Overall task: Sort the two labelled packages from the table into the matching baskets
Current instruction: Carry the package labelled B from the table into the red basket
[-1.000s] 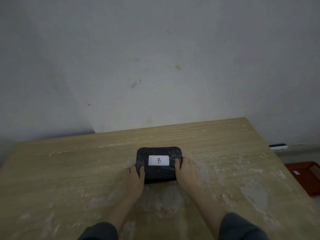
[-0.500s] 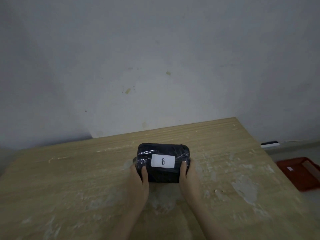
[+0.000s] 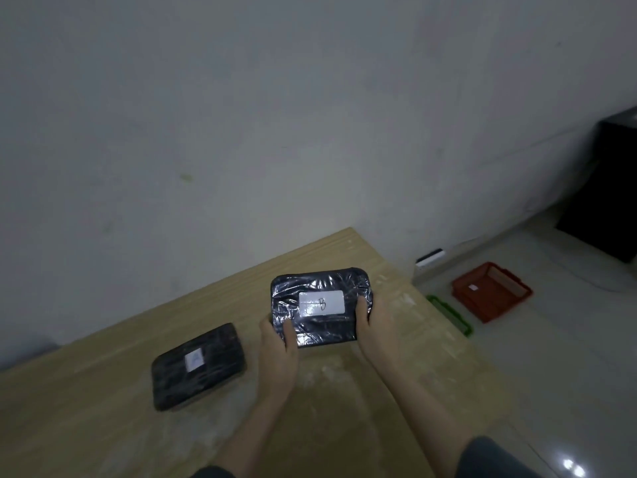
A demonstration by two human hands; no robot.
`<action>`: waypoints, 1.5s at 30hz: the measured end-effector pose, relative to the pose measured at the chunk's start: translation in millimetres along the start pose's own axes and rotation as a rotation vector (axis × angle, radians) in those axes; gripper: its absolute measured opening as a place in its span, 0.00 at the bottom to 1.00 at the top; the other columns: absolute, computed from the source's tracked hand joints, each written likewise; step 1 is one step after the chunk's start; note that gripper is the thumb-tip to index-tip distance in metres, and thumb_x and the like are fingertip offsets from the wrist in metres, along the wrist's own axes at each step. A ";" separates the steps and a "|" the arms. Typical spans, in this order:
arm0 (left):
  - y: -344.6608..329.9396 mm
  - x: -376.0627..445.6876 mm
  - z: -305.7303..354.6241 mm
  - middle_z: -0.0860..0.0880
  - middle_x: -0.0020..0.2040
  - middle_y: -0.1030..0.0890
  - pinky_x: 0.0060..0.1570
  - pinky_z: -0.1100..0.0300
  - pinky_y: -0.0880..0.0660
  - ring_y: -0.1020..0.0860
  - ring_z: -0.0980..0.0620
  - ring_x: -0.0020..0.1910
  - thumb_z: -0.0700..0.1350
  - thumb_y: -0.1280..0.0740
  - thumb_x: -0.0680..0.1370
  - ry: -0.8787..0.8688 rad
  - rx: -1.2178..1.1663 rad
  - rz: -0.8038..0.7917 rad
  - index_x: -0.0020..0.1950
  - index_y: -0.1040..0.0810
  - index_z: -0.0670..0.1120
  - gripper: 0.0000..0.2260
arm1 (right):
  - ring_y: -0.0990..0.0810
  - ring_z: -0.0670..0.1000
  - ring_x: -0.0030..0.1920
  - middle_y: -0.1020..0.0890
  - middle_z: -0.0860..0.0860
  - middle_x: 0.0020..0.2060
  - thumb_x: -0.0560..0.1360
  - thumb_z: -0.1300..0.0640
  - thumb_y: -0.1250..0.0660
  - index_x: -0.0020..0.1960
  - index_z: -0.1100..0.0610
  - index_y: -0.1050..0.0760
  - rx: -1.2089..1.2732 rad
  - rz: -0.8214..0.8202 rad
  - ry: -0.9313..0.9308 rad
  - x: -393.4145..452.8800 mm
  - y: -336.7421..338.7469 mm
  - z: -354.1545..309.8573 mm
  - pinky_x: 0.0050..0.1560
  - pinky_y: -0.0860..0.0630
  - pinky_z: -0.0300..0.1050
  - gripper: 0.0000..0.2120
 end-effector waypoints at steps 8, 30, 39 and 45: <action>-174.5 -17.1 83.4 0.48 0.46 0.23 0.42 0.54 0.30 0.23 0.46 0.43 0.47 0.45 0.81 0.029 -0.059 -0.094 0.57 0.35 0.45 0.08 | 0.24 0.58 0.38 0.22 0.58 0.39 0.81 0.52 0.47 0.49 0.59 0.34 -0.060 0.007 -0.083 75.9 154.7 82.9 0.38 0.31 0.49 0.11; -620.1 51.5 258.2 0.46 0.47 0.24 0.35 0.63 0.28 0.25 0.56 0.40 0.47 0.47 0.81 0.068 -0.112 -0.294 0.55 0.37 0.45 0.07 | 0.28 0.51 0.33 0.29 0.48 0.31 0.82 0.52 0.48 0.46 0.57 0.36 -0.170 0.019 -0.255 386.5 441.5 299.5 0.28 0.37 0.40 0.10; -759.7 76.9 286.4 0.51 0.49 0.24 0.35 0.68 0.31 0.27 0.64 0.41 0.49 0.47 0.81 0.218 -0.078 -0.243 0.55 0.36 0.48 0.07 | 0.26 0.47 0.32 0.25 0.50 0.33 0.81 0.50 0.48 0.48 0.58 0.34 -0.143 -0.169 -0.271 512.9 496.2 386.9 0.27 0.34 0.41 0.12; -860.0 90.8 281.3 0.48 0.49 0.23 0.39 0.65 0.30 0.24 0.54 0.45 0.49 0.46 0.81 0.354 -0.061 -0.048 0.53 0.35 0.47 0.06 | 0.27 0.44 0.33 0.25 0.51 0.34 0.81 0.51 0.48 0.49 0.61 0.33 -0.136 -0.339 -0.206 601.2 507.2 465.7 0.31 0.32 0.44 0.14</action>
Point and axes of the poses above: each hand's wrist, its own x-axis towards the middle knuckle, its own y-axis out of the back of the hand, z = x × y, the point moved 6 cm from there along x, towards the middle knuckle
